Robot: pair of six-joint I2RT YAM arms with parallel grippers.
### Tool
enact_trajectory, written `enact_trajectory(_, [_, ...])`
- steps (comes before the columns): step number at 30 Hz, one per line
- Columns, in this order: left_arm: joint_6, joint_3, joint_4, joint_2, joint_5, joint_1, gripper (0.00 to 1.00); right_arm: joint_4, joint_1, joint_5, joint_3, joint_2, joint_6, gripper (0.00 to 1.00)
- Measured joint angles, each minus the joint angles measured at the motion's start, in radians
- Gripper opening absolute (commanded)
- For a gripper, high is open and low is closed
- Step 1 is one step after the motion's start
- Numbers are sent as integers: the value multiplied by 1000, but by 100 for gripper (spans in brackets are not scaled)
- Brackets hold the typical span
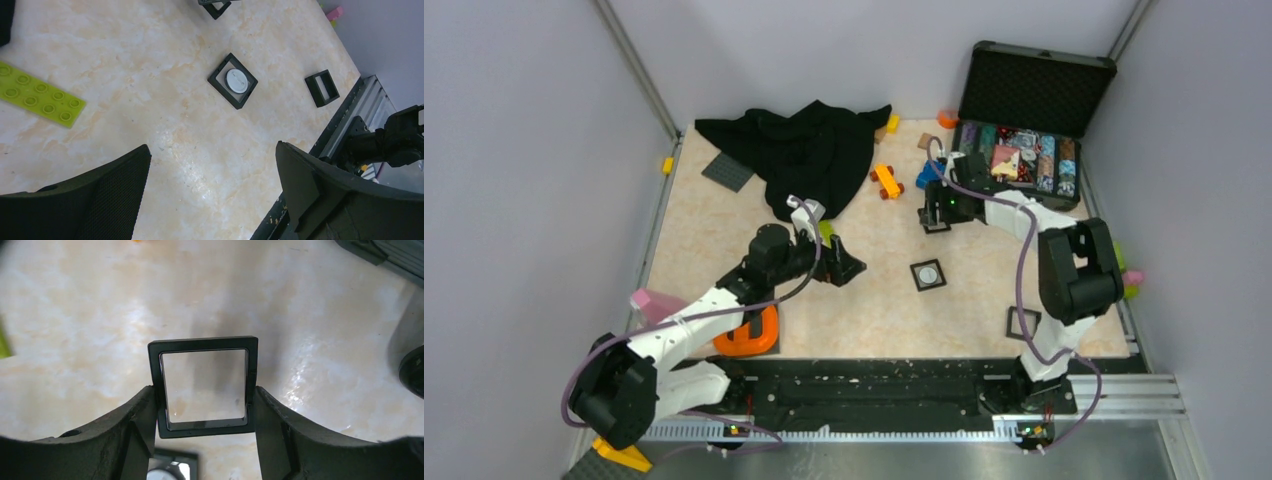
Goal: Remove the brooch from the garment
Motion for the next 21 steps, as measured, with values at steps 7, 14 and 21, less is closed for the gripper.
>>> enact_trajectory(7, [16,0,20,-55,-45,1,99,-9,7,-111,-21,-190,14,60])
enact_trajectory(14, [42,-10,92,-26,-42,1,99,-2,38,-166,-129,-270,37,61])
enact_trajectory(21, [163,-215,513,-11,-15,1,99,-19,39,-323,-180,-399,105,61])
